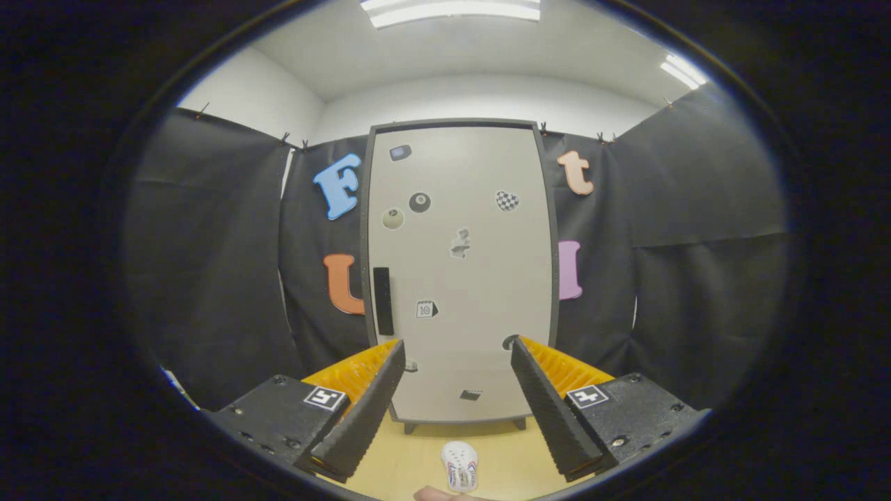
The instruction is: Open the shoe cabinet door, grab the shoes and put them into the shoe cabinet, then close the shoe cabinet door.
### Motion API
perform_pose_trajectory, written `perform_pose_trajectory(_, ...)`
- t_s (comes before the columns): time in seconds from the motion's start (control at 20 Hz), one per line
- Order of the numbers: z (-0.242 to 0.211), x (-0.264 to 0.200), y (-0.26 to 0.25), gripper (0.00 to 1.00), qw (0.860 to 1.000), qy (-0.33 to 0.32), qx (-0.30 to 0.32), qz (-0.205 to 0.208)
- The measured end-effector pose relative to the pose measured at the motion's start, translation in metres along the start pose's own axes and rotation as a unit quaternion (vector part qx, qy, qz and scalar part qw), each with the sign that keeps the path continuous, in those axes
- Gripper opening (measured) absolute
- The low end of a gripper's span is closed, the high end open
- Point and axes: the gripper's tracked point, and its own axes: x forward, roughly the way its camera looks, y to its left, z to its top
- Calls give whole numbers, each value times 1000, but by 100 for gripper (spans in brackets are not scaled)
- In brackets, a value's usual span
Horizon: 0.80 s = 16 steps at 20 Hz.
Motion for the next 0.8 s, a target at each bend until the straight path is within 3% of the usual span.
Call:
perform_pose_trajectory(0.4, 7, 47, 26, 100, 999, -28, -2, 29)
perform_pose_trajectory(0.8, 2, 129, 100, 100, 996, -36, -27, 73)
